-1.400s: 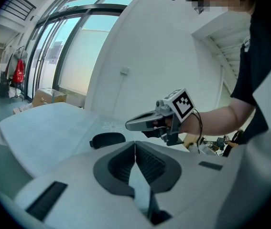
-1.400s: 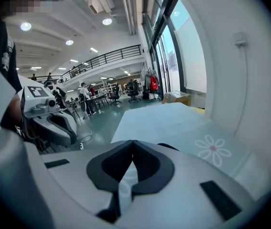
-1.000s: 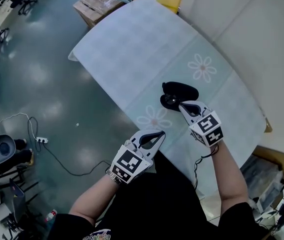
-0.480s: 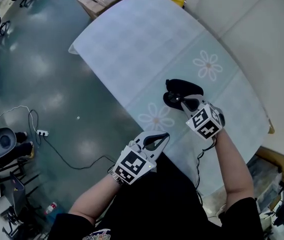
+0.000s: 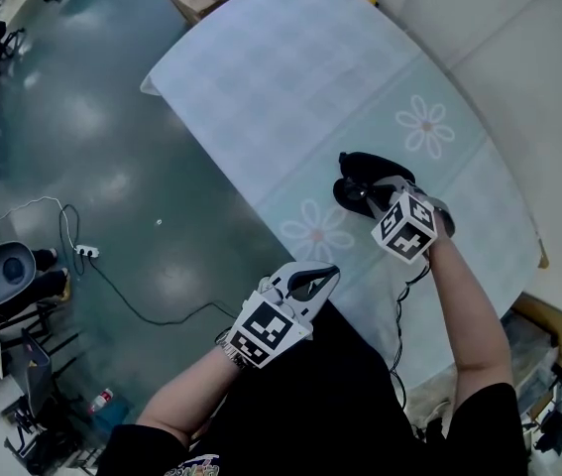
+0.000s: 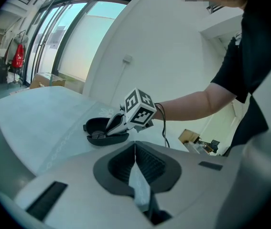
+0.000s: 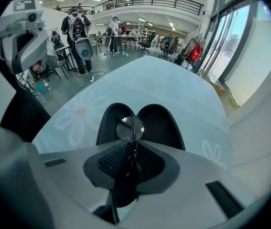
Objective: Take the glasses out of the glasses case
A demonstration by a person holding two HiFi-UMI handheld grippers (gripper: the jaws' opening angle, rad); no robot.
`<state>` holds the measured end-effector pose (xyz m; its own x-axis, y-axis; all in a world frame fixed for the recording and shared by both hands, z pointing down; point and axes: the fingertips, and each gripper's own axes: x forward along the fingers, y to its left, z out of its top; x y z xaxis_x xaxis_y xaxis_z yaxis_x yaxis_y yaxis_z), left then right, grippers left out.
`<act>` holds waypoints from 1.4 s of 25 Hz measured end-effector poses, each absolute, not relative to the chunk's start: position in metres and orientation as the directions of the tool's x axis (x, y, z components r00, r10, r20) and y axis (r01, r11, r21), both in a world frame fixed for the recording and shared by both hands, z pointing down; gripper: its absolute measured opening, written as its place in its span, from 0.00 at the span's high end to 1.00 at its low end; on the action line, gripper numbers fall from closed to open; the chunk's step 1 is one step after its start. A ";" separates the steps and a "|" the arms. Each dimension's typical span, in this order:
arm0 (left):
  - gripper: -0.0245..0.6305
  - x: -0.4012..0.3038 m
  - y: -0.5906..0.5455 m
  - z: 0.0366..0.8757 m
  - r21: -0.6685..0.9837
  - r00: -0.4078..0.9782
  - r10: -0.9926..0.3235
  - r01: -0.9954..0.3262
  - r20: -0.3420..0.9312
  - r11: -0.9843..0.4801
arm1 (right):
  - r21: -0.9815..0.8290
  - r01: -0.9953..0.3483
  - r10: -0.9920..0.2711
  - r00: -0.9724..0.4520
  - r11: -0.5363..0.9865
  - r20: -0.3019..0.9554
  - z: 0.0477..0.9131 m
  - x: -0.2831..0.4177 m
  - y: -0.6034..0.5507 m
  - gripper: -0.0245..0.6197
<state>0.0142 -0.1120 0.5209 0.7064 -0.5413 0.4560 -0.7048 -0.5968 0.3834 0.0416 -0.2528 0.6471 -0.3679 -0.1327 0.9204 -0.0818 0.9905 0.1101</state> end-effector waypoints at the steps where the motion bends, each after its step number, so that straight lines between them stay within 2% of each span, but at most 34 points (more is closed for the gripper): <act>1: 0.92 0.013 -0.112 0.522 0.385 0.705 -0.542 -0.706 0.457 -0.594 | 0.107 -0.073 -0.127 -0.361 0.992 0.924 0.650 0.041 -0.254 0.84; 10: 0.92 0.004 -0.111 0.529 0.391 0.690 -0.552 -0.722 0.467 -0.571 | 0.052 -0.033 -0.059 -0.316 0.998 0.947 0.664 0.039 -0.256 0.86; 19: 0.92 0.007 -0.100 0.526 0.391 0.683 -0.559 -0.729 0.470 -0.562 | -0.042 -0.099 0.006 -0.334 0.994 0.942 0.664 0.039 -0.258 0.87; 35: 0.92 -0.001 -0.090 0.515 0.359 0.660 -0.589 -0.749 0.466 -0.556 | 0.033 -0.165 -0.088 -0.338 0.986 0.937 0.659 0.043 -0.259 0.92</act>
